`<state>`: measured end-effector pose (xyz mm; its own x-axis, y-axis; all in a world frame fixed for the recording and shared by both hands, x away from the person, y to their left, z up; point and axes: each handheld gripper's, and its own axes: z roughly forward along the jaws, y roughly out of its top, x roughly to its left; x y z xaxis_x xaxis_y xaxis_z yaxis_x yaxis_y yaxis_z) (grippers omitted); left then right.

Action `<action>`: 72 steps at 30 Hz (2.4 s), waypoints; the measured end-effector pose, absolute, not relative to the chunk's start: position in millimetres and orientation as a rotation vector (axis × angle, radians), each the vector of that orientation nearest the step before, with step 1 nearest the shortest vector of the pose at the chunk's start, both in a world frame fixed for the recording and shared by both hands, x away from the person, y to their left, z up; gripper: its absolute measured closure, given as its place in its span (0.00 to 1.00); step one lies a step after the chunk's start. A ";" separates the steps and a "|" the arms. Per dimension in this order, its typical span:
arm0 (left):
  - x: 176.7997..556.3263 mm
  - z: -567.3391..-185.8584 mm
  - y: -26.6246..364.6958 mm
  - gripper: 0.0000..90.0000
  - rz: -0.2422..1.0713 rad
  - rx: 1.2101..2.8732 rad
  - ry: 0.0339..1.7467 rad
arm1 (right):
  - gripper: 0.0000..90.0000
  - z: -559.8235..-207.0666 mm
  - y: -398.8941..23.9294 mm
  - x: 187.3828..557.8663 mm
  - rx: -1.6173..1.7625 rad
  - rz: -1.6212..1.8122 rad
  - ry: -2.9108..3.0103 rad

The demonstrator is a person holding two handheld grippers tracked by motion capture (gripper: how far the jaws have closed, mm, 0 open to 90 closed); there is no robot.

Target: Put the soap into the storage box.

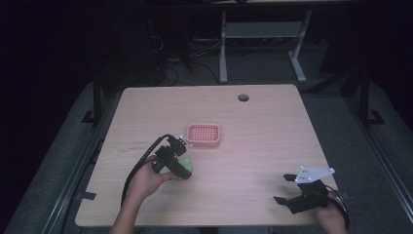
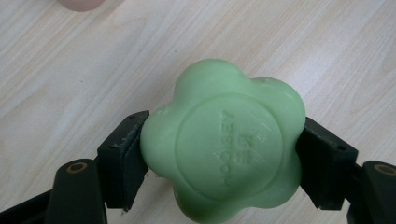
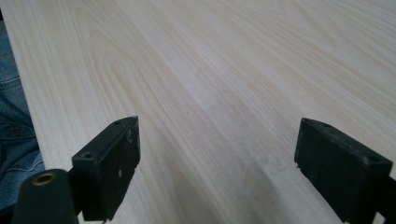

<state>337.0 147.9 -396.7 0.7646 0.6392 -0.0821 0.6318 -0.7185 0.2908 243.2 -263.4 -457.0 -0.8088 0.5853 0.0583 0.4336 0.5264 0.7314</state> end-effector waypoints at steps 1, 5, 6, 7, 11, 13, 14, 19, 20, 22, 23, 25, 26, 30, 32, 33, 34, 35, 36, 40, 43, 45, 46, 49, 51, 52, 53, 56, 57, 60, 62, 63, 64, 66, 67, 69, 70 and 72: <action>338.0 -396.2 147.7 0.30 0.029 2.654 0.989 | 0.15 -457.0 -263.4 243.2 0.869 1.149 2.570; 342.3 -392.4 147.5 0.30 0.024 2.647 0.990 | 0.15 -457.8 -264.6 244.4 0.866 1.154 2.567; 342.9 -391.4 146.7 0.30 0.025 2.647 0.992 | 0.15 -457.6 -264.6 244.3 0.875 1.153 2.569; 343.9 -390.1 146.1 0.30 0.030 2.655 0.985 | 0.15 -458.1 -264.6 244.4 0.857 1.156 2.568; 348.3 -385.4 141.3 0.30 0.030 2.667 0.977 | 0.15 -456.9 -264.1 243.0 0.863 1.157 2.571; 351.0 -383.0 138.9 0.30 0.030 2.662 0.977 | 0.15 -456.9 -263.8 242.1 0.856 1.156 2.569; 353.8 -380.9 136.9 0.30 0.029 2.660 0.970 | 0.15 -457.1 -264.0 242.0 0.842 1.156 2.569; 360.1 -377.1 130.8 0.30 0.026 2.672 0.967 | 0.15 -457.1 -264.1 242.9 0.856 1.150 2.567; 361.5 -376.6 129.6 0.30 0.027 2.667 0.970 | 0.15 -457.1 -263.9 243.0 0.874 1.148 2.567; 365.4 -374.6 127.9 0.30 0.020 2.665 0.967 | 0.15 -457.1 -264.3 243.9 0.885 1.150 2.563; 365.4 -374.6 127.9 0.30 0.020 2.665 0.967 | 0.15 -456.7 -264.4 243.8 0.891 1.152 2.562; 369.3 -372.1 125.5 0.30 0.016 2.665 0.969 | 0.15 -456.6 -264.4 244.0 0.893 1.156 2.560; 371.1 -371.0 123.9 0.30 0.017 2.661 0.973 | 0.15 -456.5 -264.7 244.3 0.891 1.155 2.558; 379.2 -366.0 116.8 0.30 0.020 2.672 0.968 | 0.15 -456.3 -264.6 244.9 0.894 1.154 2.557; 382.7 -364.3 112.8 0.30 0.023 2.678 0.966 | 0.15 -456.0 -264.4 244.6 0.891 1.160 2.557; 384.2 -363.8 110.8 0.30 0.026 2.680 0.967 | 0.15 -455.9 -264.5 244.7 0.888 1.161 2.558; 387.5 -363.1 107.4 0.30 0.025 2.690 0.966 | 0.15 -455.9 -264.6 244.8 0.884 1.161 2.558; 388.8 -363.2 105.8 0.30 0.026 2.689 0.969 | 0.15 -455.7 -264.5 244.6 0.889 1.161 2.558; 388.8 -363.2 105.8 0.30 0.026 2.689 0.969 | 0.15 -455.7 -264.5 244.6 0.889 1.161 2.558; 394.1 -364.5 101.7 0.30 0.021 2.687 0.978 | 0.15 -455.5 -264.6 245.0 0.880 1.163 2.557; 399.7 -365.2 99.8 0.30 0.022 2.702 0.977 | 0.15 -455.5 -265.1 245.2 0.880 1.166 2.553; 401.9 -364.4 99.1 0.30 0.026 2.701 0.988 | 0.15 -455.4 -265.1 245.1 0.888 1.170 2.552; 401.9 -364.4 99.1 0.30 0.026 2.701 0.988 | 0.15 -455.4 -265.1 245.1 0.888 1.170 2.552; 406.5 -361.8 99.7 0.30 0.028 2.706 0.978 | 0.15 -455.3 -265.7 245.3 0.886 1.168 2.552; 409.3 -359.8 99.2 0.30 0.028 2.697 1.001 | 0.15 -455.0 -266.1 245.4 0.885 1.166 2.551; 410.9 -359.2 99.5 0.30 0.033 2.697 0.992 | 0.15 -455.0 -266.1 245.4 0.884 1.166 2.551; 411.9 -358.8 99.4 0.30 0.024 2.692 1.000 | 0.15 -455.0 -266.2 245.4 0.884 1.165 2.551; 414.2 -358.2 99.0 0.30 0.027 2.696 1.003 | 0.15 -454.8 -266.2 245.2 0.886 1.165 2.551; 415.8 -358.0 98.9 0.30 0.032 2.700 0.998 | 0.15 -454.7 -266.3 245.2 0.886 1.166 2.550; 419.7 -357.3 97.8 0.30 0.033 2.698 1.002 | 0.15 -454.9 -266.7 245.5 0.886 1.166 2.547; 423.1 -357.8 95.5 0.30 0.032 2.690 1.023 | 0.15 -454.5 -267.3 245.4 0.890 1.169 2.542; 423.1 -357.8 95.5 0.30 0.032 2.690 1.023 | 0.15 -454.4 -267.7 245.4 0.893 1.170 2.541; 424.6 -358.1 94.7 0.30 0.031 2.695 1.022 | 0.15 -454.4 -267.7 245.4 0.893 1.170 2.541; 427.8 -358.4 93.7 0.30 0.035 2.694 1.022 | 0.15 -454.4 -268.6 245.6 0.895 1.171 2.538; 430.4 -359.0 92.1 0.30 0.032 2.694 1.033 | 0.15 -454.3 -269.0 245.6 0.899 1.175 2.535; 433.7 -358.9 91.0 0.30 0.043 2.717 1.016 | 0.15 -454.1 -268.8 245.3 0.901 1.181 2.533; 433.7 -358.9 91.0 0.30 0.043 2.717 1.016 | 0.15 -454.1 -268.8 245.3 0.901 1.181 2.533; 437.5 -357.4 88.1 0.30 0.048 2.723 1.020 | 0.15 -453.7 -269.0 245.4 0.896 1.179 2.534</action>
